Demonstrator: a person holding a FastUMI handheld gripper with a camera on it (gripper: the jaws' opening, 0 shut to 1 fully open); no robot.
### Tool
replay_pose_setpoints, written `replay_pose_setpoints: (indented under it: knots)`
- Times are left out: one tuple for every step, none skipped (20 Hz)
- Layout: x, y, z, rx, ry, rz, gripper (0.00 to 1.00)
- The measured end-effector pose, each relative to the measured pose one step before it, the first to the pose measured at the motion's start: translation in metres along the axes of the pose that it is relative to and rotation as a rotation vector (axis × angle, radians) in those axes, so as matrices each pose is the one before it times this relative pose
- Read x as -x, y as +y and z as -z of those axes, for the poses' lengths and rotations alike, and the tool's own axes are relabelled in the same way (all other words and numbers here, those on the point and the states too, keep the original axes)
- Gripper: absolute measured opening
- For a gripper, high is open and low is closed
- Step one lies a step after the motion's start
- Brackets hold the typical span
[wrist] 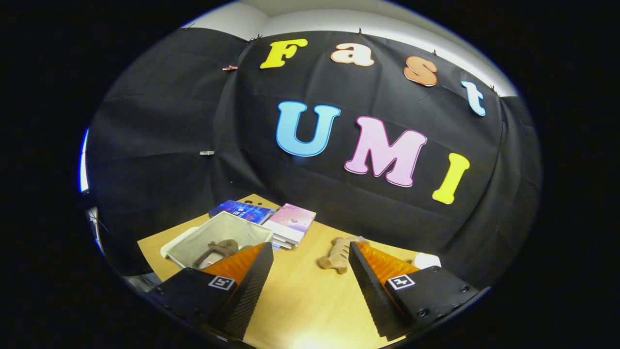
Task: Open the storage box then place both shoes into the box .Put the left shoe in first, then the right shoe, with the right side of both shoes facing outward in a uniform manner.
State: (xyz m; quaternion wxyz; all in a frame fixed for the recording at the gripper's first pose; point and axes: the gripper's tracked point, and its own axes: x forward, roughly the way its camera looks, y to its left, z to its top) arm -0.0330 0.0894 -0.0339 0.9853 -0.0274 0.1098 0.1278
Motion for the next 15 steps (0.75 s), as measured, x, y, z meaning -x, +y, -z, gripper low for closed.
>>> replay_pose_setpoints:
  knots:
    - [0.00378,-0.00809,0.00050,0.00674,-0.01390,0.01348,0.98]
    - [0.00362,-0.00833,0.00097,0.00190,-0.02075,0.01169,0.98]
    - [0.00085,-0.00612,0.00123,-0.00012,-0.01934,0.01150,0.97]
    - [0.00238,-0.00677,0.00182,-0.00667,-0.01246,0.00997,0.98]
    - [0.00235,-0.00605,0.00096,-0.01077,-0.00952,0.00823,0.98]
    - [0.00122,-0.00538,0.00056,-0.01211,-0.00821,0.00913,0.97]
    - [0.00130,-0.00428,0.00029,-0.01253,-0.00574,0.00653,0.98]
    - [-0.00081,-0.00393,-0.00150,-0.00962,-0.00896,0.00598,0.97]
    - [0.00112,-0.00523,-0.00143,-0.00734,-0.00773,0.00585,0.97]
    - [0.00090,-0.00357,-0.00105,-0.00643,-0.00385,0.00339,0.98]
    - [0.00161,-0.00210,-0.00140,-0.00503,-0.00981,0.00207,0.97]
    - [0.00032,-0.00228,-0.00003,-0.00222,-0.00256,0.00138,0.97]
    - [-0.00048,-0.00123,-0.00045,-0.00368,-0.00326,0.00145,0.97]
    - [0.00228,-0.00168,0.00030,-0.00578,-0.00025,0.00120,0.97]
    - [0.00159,-0.00052,-0.00146,-0.00669,-0.00525,0.00004,0.97]
